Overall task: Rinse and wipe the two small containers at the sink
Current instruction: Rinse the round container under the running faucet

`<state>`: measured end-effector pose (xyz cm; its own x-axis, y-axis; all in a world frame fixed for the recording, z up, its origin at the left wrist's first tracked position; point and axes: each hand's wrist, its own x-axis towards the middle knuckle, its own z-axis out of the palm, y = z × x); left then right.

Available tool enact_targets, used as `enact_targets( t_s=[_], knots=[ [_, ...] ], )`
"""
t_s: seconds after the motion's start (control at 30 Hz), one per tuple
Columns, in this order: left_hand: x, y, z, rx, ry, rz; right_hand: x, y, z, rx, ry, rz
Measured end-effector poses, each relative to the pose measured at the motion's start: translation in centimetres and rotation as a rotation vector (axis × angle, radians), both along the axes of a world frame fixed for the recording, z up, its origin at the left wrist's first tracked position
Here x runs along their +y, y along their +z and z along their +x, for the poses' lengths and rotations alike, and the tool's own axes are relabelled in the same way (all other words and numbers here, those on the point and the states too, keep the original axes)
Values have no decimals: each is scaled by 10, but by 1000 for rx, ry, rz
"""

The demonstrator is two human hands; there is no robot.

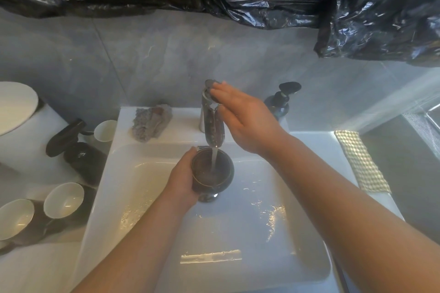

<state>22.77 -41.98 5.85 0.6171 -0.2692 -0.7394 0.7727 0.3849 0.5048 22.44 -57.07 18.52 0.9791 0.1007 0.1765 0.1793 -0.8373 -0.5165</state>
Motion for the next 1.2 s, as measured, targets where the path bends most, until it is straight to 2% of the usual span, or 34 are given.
enact_targets(
  t_s=[0.23, 0.73, 0.8, 0.9, 0.97, 1.03, 1.2],
  knots=[
    [-3, -1, 0, 13, 10, -21, -1, -6, 0, -21, 1, 2],
    [2, -9, 3, 4, -86, 58, 2, -46, -18, -163, 9, 7],
    [4, -9, 3, 1, -95, 61, 4, -50, -26, -148, -73, 66],
    [7, -10, 1, -10, -94, 80, 7, -64, -51, -151, -398, 322],
    [6, -7, -2, -12, -78, 81, 8, -84, -63, 22, -592, 477],
    [5, -7, -5, -22, -61, 83, 9, -101, -69, 251, -661, 553],
    [3, -1, -17, -37, -60, 155, 12, -109, -85, 591, -514, 717]
  ],
)
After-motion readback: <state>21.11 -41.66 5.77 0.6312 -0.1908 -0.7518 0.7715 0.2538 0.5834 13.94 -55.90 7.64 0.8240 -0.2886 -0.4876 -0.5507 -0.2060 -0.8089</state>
